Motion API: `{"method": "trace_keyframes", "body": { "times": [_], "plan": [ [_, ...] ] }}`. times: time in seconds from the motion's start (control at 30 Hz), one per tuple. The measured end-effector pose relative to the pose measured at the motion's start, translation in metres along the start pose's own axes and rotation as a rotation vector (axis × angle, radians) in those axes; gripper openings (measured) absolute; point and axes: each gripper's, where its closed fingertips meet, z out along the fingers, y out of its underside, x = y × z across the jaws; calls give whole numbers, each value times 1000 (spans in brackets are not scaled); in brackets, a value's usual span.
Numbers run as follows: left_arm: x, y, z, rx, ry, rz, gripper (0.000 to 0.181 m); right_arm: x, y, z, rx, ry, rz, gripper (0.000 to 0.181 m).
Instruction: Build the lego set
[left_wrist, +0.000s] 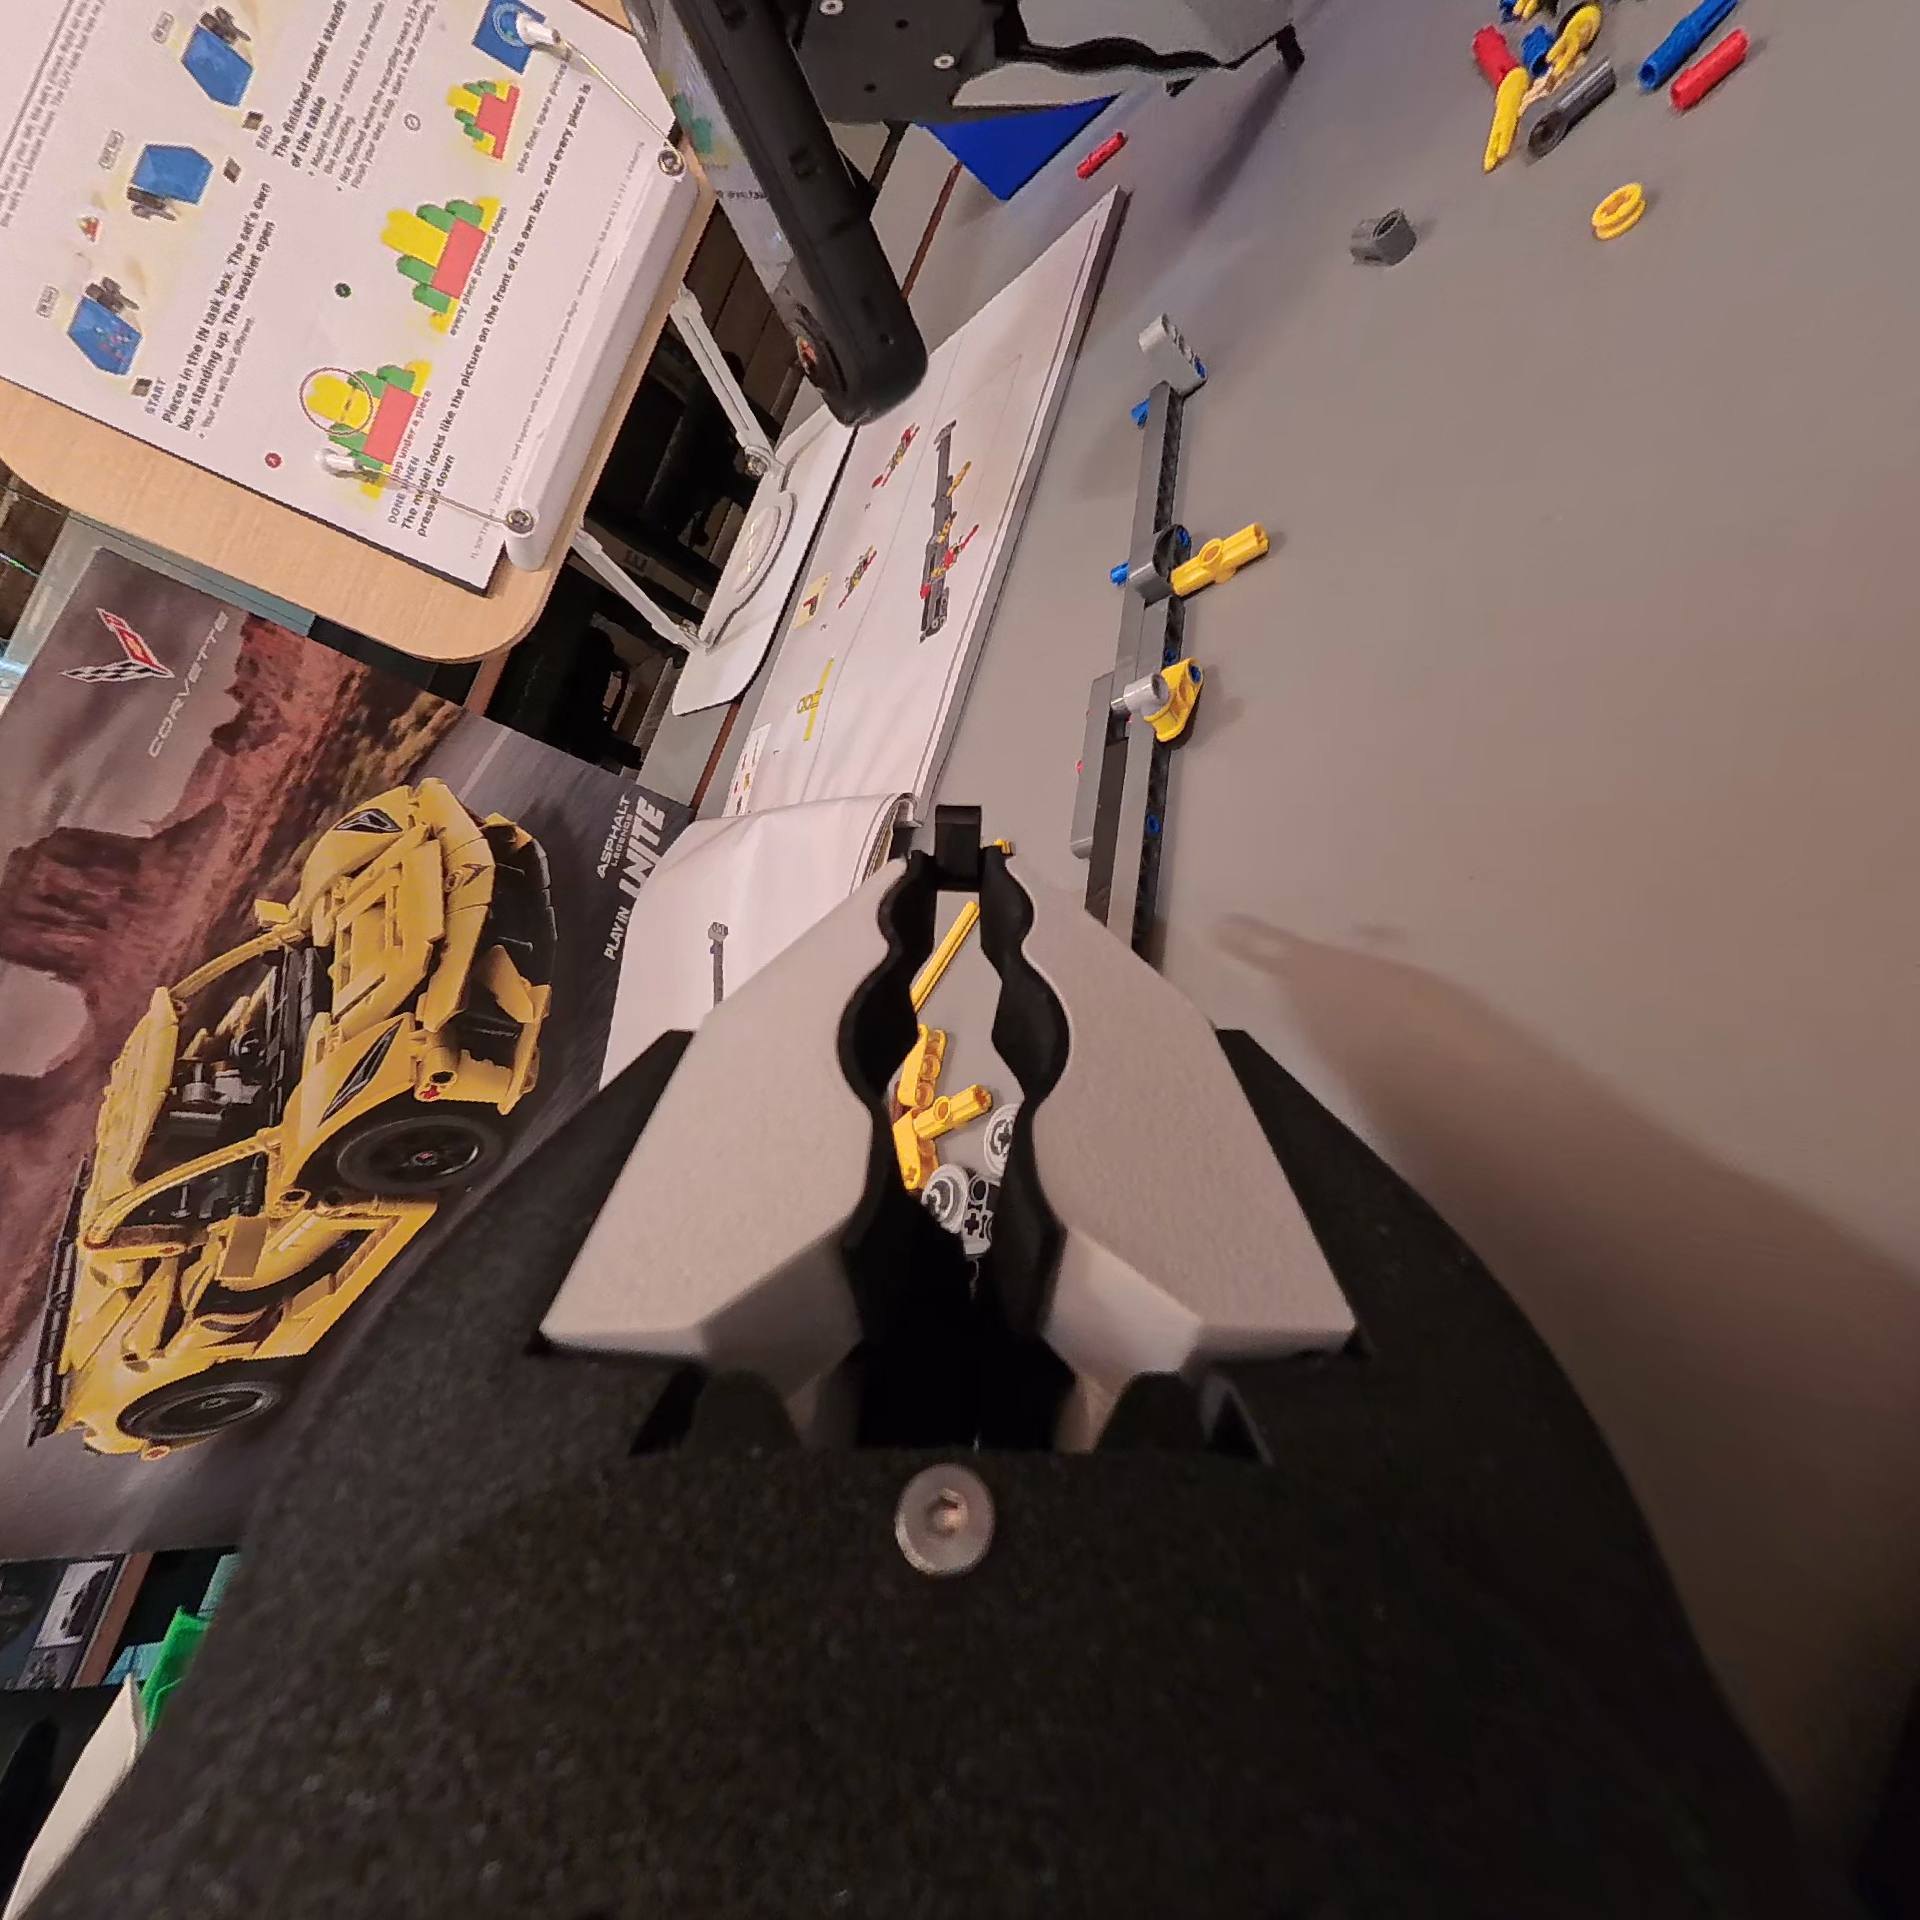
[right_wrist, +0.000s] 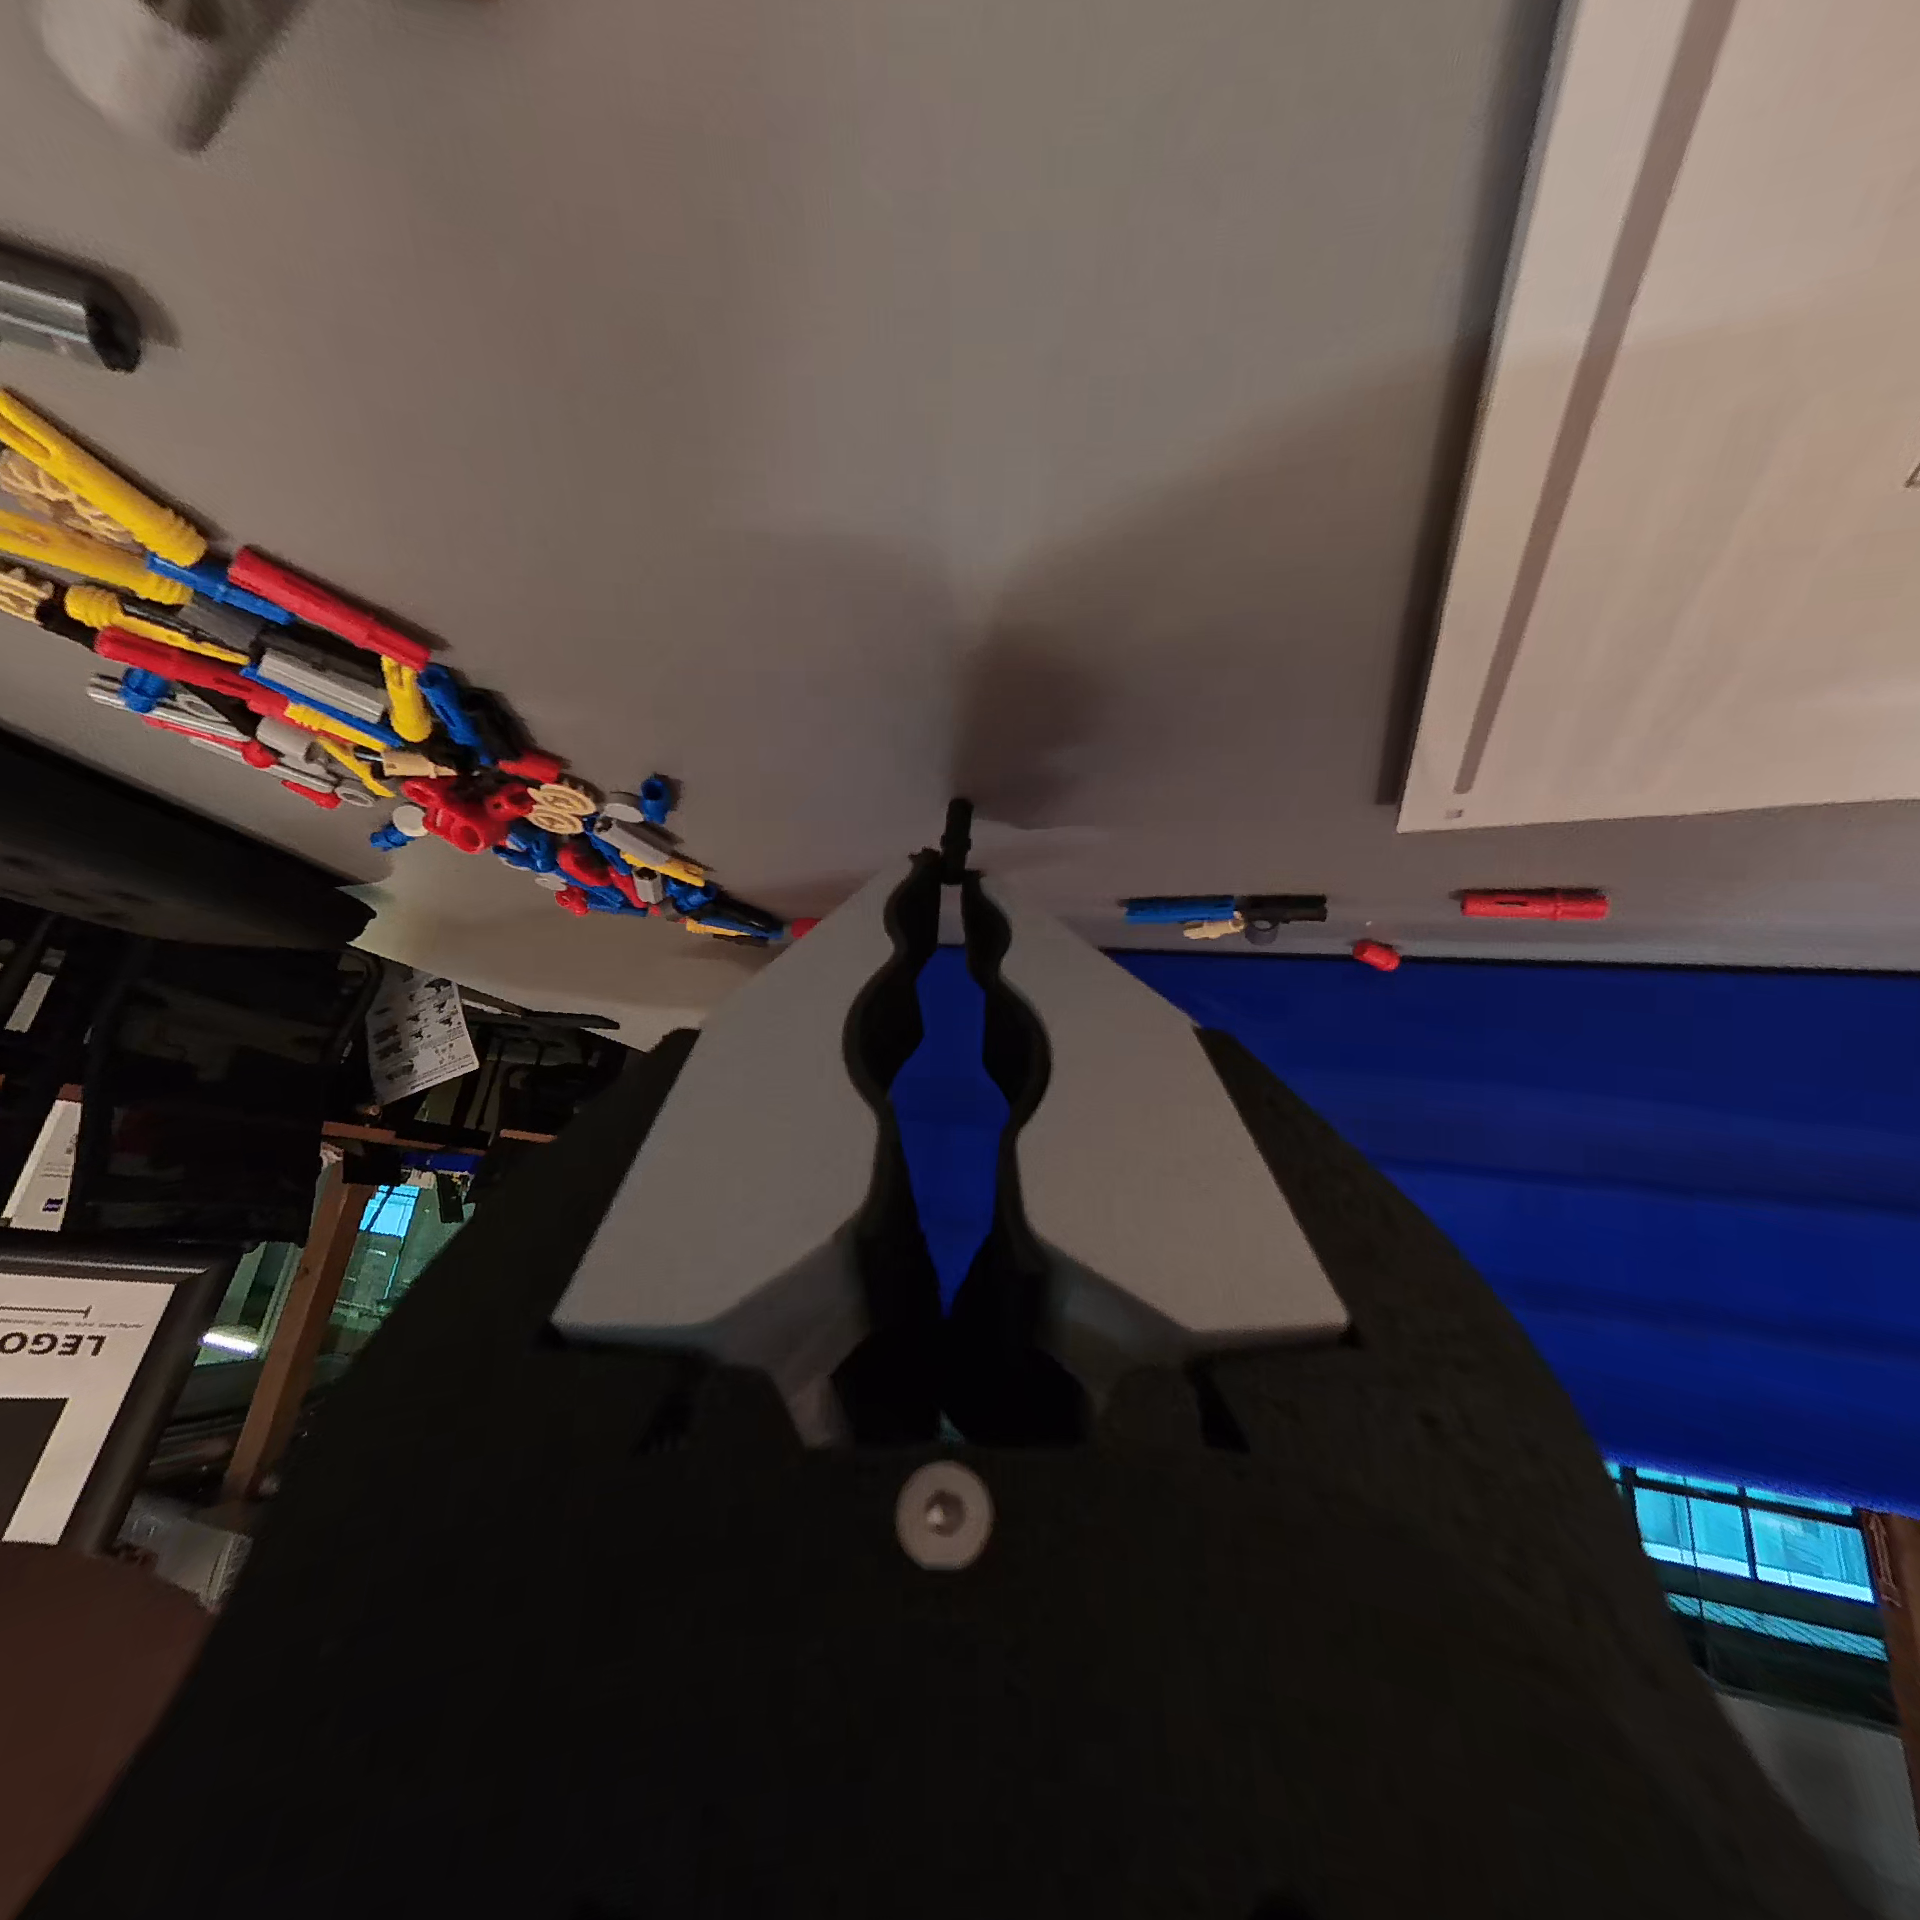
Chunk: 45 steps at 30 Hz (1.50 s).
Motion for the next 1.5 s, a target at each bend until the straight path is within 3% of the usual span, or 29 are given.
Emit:
{"method": "trace_keyframes", "body": {
  "times": [0.93,1.03,1.17,1.23,1.37,1.5],
  "plan": [
    [0,0,0,-3,-1,6,6,3,-8,-2,81,46,-14,13],
    [-1,0,-1,-2,-4,3,6,8,-9,-20,246,109,18,13],
    [-3,-1,-2,10,-9,-13,6,7,-13,-59,748,138,146,19],
    [-4,-4,-3,19,-17,-19,6,9,-4,-65,946,107,248,22],
    [-10,-13,-7,61,-44,-36,7,-1,9,-48,1061,-28,336,21],
    [-10,-17,-8,81,-45,-53,7,-8,5,-46,1052,120,232,21]
  ]
}}
